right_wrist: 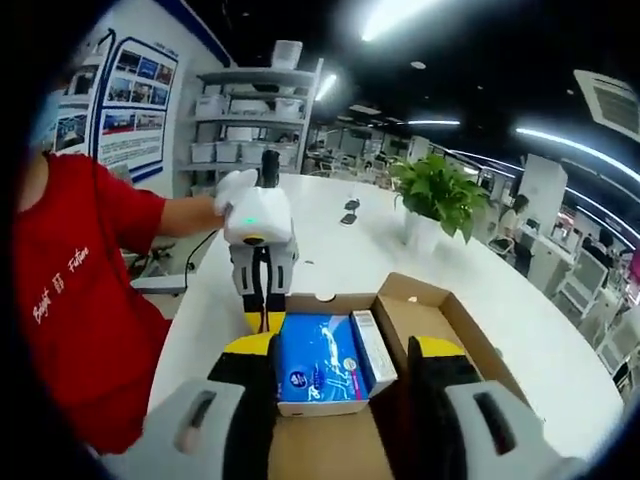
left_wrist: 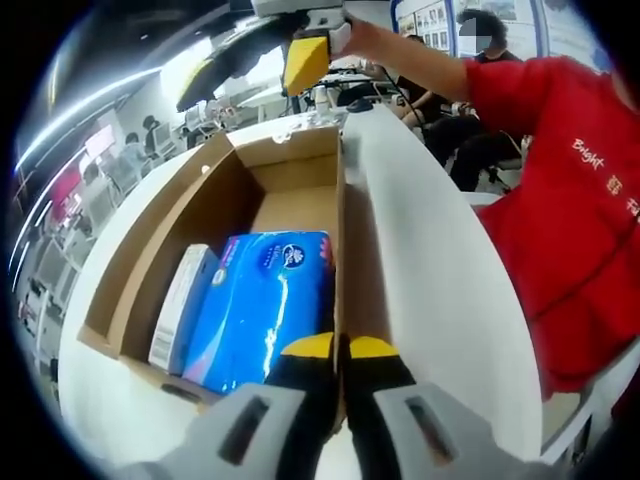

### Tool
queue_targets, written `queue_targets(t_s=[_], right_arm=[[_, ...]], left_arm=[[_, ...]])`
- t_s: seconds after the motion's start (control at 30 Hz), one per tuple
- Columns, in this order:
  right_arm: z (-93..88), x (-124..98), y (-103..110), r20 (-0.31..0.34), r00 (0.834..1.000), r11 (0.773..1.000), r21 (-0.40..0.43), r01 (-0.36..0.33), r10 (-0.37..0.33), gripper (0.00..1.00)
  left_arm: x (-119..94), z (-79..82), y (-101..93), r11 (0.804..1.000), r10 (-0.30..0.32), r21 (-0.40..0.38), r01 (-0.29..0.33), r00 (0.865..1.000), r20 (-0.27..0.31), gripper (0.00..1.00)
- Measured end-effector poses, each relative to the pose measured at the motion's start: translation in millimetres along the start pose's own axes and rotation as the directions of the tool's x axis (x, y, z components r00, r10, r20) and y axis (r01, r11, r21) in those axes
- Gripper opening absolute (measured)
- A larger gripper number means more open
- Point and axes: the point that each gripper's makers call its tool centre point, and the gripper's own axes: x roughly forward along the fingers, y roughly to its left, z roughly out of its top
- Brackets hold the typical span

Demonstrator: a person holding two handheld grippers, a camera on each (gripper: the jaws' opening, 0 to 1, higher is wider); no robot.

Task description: Operate the shoe box by opening the lid, removing the specified soft item, and placing it in the target area until the item is outside and the box remains undamaged.

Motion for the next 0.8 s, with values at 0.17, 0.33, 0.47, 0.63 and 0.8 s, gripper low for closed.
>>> queue_targets(t_s=[0.17, 0.33, 0.47, 0.63, 0.8], right_arm=[[-3.0, 6, -1, -0.014, 1.0, 1.0, 0.0, -0.009, 0.009, 0.53], [-11.5, 19, 1, -0.032, 0.999, 1.0, 0.008, -0.018, 0.018, 0.5], [-16.5, 30, 9, -0.046, 0.998, 0.998, 0.033, -0.045, 0.046, 0.5], [-30.4, 46, 21, -0.091, 0.991, 0.995, 0.05, -0.09, 0.094, 0.52], [-51.1, 64, 17, -0.147, 0.983, 0.994, 0.036, -0.106, 0.11, 0.53]], left_arm=[[0, -1.1, 0.1, 1.0, 0.001, 0.001, -0.001, 1.0, 0.002, 0.02], [0, -1.1, -0.8, 1.0, 0.003, 0.002, -0.003, 1.0, 0.001, 0.02], [-1, -1.5, -2.9, 1.0, 0.002, 0.001, -0.002, 1.0, 0.002, 0.02], [-1, -2.3, -4.9, 1.0, -0.004, -0.008, 0.004, 1.0, -0.002, 0.01], [-1, -1.8, -7.1, 1.0, -0.001, -0.002, 0.001, 1.0, 0.001, 0.01]])
